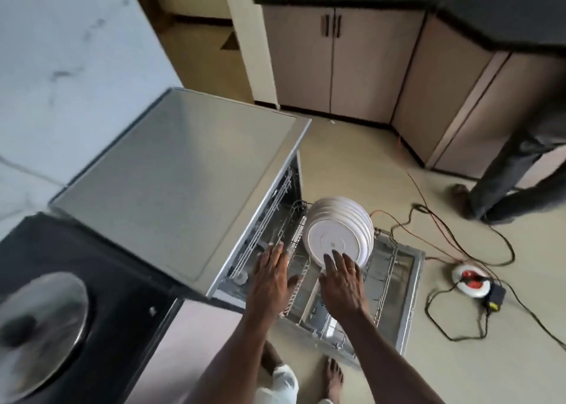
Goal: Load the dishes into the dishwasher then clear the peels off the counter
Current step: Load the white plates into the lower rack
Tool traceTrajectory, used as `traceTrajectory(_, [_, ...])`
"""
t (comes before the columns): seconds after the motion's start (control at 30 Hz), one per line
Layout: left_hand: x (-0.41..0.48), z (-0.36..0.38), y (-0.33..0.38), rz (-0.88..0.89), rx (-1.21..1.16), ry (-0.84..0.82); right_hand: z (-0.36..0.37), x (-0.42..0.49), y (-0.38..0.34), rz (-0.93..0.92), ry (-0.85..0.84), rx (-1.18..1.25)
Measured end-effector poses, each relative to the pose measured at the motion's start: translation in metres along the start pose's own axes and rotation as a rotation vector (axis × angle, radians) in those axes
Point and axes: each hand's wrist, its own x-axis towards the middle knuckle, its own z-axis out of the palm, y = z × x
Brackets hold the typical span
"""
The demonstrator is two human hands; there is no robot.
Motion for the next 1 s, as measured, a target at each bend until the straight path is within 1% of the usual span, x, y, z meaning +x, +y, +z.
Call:
traceTrajectory(0.13, [-0.042,-0.026,-0.018,-0.021,-0.061,0.141,-0.011,-0.009,-0.038,-0.125,-0.039,-0.012])
traceTrajectory(0.23, [-0.078,-0.043,-0.044,-0.104,-0.088,0.182,-0.017,-0.015,-0.074,-0.272,-0.013,-0.046])
traceTrajectory(0.37, [-0.123,-0.058,-0.083,-0.232,-0.141,0.256,-0.017,-0.023,-0.121,-0.399,0.038,-0.040])
traceTrajectory(0.4, [-0.136,-0.058,-0.095,-0.272,-0.142,0.278,-0.015,-0.027,-0.134,-0.422,0.029,-0.049])
traceTrajectory(0.53, [-0.188,-0.059,-0.133,-0.418,-0.168,0.324,-0.003,-0.044,-0.184,-0.475,-0.095,-0.160])
traceTrajectory(0.63, [-0.240,-0.057,-0.158,-0.552,-0.231,0.378,0.014,-0.066,-0.224,-0.558,-0.063,-0.186])
traceTrajectory(0.7, [-0.286,-0.051,-0.177,-0.631,-0.261,0.397,0.032,-0.089,-0.255,-0.620,-0.059,-0.156])
traceTrajectory(0.83, [-0.378,-0.035,-0.218,-0.802,-0.290,0.439,0.063,-0.144,-0.320,-0.709,-0.107,-0.162])
traceTrajectory(1.0, [-0.493,-0.015,-0.259,-1.010,-0.321,0.482,0.105,-0.221,-0.399,-0.932,-0.190,-0.224])
